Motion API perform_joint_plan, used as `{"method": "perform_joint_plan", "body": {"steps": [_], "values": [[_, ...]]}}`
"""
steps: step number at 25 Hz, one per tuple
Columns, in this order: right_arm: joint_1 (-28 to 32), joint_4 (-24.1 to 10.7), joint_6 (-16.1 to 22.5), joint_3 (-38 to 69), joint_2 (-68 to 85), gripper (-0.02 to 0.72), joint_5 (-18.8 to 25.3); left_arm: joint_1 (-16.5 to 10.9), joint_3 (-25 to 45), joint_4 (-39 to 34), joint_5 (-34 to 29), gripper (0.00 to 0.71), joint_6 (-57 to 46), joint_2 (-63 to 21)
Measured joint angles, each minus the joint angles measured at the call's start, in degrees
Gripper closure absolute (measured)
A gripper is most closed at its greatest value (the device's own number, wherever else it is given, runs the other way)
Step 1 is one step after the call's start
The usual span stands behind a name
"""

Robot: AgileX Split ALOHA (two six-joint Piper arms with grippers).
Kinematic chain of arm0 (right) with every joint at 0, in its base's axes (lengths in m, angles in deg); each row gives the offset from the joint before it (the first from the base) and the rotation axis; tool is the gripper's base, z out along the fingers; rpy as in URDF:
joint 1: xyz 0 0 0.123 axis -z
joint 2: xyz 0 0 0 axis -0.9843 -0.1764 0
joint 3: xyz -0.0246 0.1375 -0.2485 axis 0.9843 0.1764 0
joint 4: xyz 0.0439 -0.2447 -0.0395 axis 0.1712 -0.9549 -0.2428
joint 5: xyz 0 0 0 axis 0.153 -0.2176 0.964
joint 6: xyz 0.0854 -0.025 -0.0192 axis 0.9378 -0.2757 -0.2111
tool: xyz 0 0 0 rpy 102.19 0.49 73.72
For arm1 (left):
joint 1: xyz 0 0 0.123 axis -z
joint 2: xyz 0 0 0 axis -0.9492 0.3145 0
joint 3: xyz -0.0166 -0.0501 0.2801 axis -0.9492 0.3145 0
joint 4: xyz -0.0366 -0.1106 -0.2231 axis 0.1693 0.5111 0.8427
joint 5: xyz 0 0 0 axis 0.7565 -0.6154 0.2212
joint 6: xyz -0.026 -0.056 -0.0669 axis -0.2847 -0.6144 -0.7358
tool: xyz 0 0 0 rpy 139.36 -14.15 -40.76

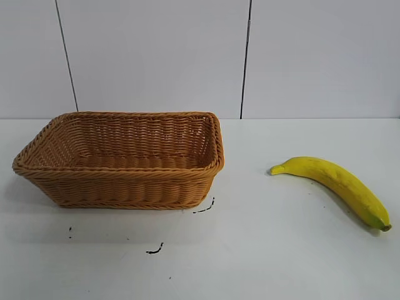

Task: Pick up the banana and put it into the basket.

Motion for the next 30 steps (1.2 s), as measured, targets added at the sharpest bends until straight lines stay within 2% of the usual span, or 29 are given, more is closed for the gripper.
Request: {"method": "perform_joint_plan", "body": {"steps": [11,14,22,26,30], "values": [[0.0,0.0,0.0,-0.28,-2.45,0.011,0.97,0.0,0.0,0.0,0.0,0.02,0.0,0.0],[0.0,-0.13,0.0,-2.0,-11.24,0.011,2.69,0.0,0.0,0.0,0.0,0.02,0.0,0.0],[0.0,-0.71,0.0,-10.92,-48.18,0.011,10.84,0.0,0.0,0.0,0.0,0.02,0.0,0.0],[0.0,-0.88,-1.57,-17.11,-63.42,0.011,9.57,0.0,0.0,0.0,0.0,0.02,0.0,0.0],[0.0,-1.07,-5.56,-25.73,-76.65,0.011,7.72,0.0,0.0,0.0,0.0,0.02,0.0,0.0]]}}
